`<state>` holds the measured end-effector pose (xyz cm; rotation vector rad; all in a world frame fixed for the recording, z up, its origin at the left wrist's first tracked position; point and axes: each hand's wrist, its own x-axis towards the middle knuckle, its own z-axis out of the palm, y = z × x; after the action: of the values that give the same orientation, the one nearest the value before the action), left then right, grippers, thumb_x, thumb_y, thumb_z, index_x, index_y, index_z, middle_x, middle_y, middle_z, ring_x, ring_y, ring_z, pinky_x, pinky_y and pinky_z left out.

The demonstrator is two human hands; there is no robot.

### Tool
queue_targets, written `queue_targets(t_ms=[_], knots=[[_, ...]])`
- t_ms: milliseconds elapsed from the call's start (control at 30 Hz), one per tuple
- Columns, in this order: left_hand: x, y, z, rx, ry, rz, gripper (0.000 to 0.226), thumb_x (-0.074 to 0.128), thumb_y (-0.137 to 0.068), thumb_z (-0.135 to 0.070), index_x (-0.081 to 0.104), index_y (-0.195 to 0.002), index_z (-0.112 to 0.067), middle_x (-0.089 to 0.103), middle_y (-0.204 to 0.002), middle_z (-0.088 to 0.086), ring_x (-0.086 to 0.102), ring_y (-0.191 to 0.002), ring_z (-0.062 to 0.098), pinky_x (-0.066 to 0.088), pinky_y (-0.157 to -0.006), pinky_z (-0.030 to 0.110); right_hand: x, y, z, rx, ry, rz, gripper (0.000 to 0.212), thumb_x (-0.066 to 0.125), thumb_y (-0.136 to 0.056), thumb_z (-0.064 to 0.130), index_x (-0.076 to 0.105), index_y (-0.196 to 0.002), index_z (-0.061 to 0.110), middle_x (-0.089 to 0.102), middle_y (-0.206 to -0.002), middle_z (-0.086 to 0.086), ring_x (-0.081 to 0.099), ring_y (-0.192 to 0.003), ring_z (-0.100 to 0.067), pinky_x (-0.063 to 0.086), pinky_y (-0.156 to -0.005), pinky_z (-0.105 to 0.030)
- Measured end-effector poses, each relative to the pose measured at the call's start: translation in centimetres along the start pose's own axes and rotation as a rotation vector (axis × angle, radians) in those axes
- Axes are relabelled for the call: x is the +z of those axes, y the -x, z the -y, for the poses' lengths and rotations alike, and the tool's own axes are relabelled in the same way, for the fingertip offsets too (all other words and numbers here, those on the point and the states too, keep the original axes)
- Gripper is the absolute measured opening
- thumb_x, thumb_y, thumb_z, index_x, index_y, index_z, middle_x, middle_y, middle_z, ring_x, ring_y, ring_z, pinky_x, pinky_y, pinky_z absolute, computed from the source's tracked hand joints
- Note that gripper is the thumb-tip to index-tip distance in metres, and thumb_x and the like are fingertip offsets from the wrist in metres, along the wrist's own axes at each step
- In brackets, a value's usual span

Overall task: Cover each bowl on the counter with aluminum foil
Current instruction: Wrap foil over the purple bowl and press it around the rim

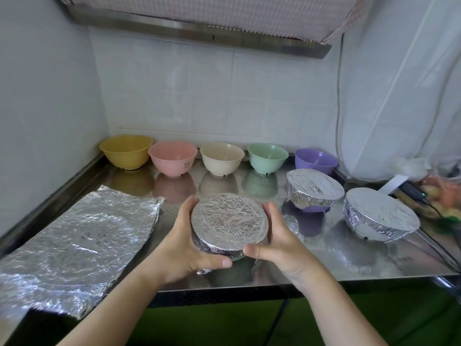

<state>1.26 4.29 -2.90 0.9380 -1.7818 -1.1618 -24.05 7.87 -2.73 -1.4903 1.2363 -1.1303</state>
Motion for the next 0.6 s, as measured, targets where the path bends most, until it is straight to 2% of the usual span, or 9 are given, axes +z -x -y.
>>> queue_targets(t_ms=[100,167,233,300,433,500,600], knots=[[0.7,-0.9,0.0,0.005,0.005,-0.024,0.153,0.106,-0.045,-0.045,0.005,-0.159,-0.041,0.039,-0.147,-0.036,0.039,-0.132,-0.023,0.031,-0.112,0.011,1.4,-0.2,0.0,-0.029,-0.064,-0.093,0.108,0.103,-0.061,0.036,0.039,-0.146,0.018,0.069,-0.137,-0.006,0.064,-0.132,-0.023,0.044,-0.117,-0.055],[1.4,-0.9,0.1,0.026,0.02,-0.077,0.147,0.106,-0.046,-0.039,0.009,-0.157,-0.041,0.044,-0.144,-0.032,0.042,-0.129,-0.023,0.034,-0.104,0.002,2.3,-0.4,-0.2,-0.047,-0.106,-0.157,0.106,0.103,-0.06,0.036,0.041,-0.145,0.018,0.069,-0.137,-0.008,0.064,-0.131,-0.024,0.045,-0.116,-0.055],[2.1,-0.7,0.4,0.038,0.036,-0.122,0.144,0.105,-0.049,-0.029,0.011,-0.158,-0.036,0.049,-0.139,-0.031,0.045,-0.126,-0.023,0.035,-0.097,-0.003,2.9,-0.5,-0.5,-0.051,-0.162,-0.212,0.114,0.105,-0.056,0.043,0.041,-0.148,0.017,0.068,-0.138,-0.007,0.064,-0.132,-0.024,0.046,-0.115,-0.054],[2.6,-0.5,1.0,0.032,0.052,-0.155,0.141,0.106,-0.049,-0.026,0.016,-0.158,-0.03,0.059,-0.132,-0.029,0.05,-0.126,-0.018,0.039,-0.099,0.001,3.5,-0.4,-0.7,-0.041,-0.225,-0.235,0.122,0.105,-0.053,0.049,0.04,-0.152,0.019,0.068,-0.14,-0.005,0.063,-0.133,-0.022,0.047,-0.115,-0.05],[3.0,-0.2,1.5,0.046,0.033,-0.184,0.142,0.108,-0.044,-0.035,0.023,-0.158,-0.029,0.058,-0.132,-0.035,0.054,-0.13,-0.008,0.043,-0.109,0.021,4.7,-0.2,-0.8,-0.044,-0.291,-0.244,0.113,0.101,-0.054,0.056,0.049,-0.148,0.02,0.07,-0.139,-0.003,0.064,-0.132,-0.02,0.048,-0.113,-0.046],[3.1,-0.2,1.4,0.053,0.015,-0.187,0.142,0.108,-0.042,-0.042,0.025,-0.156,-0.033,0.057,-0.133,-0.035,0.054,-0.13,-0.008,0.043,-0.108,0.02,4.9,-0.2,-0.7,-0.036,-0.302,-0.251,0.113,0.101,-0.053,0.059,0.05,-0.146,0.018,0.07,-0.138,-0.004,0.065,-0.131,-0.022,0.05,-0.112,-0.045],[3.0,0.0,1.2,0.055,0.002,-0.185,0.138,0.108,-0.043,-0.04,0.027,-0.154,-0.035,0.056,-0.133,-0.037,0.054,-0.129,-0.01,0.043,-0.101,0.009,4.3,0.0,-0.4,-0.037,-0.262,-0.191,0.116,0.1,-0.05,0.06,0.049,-0.146,0.018,0.07,-0.138,-0.005,0.064,-0.133,-0.023,0.054,-0.106,-0.037]])
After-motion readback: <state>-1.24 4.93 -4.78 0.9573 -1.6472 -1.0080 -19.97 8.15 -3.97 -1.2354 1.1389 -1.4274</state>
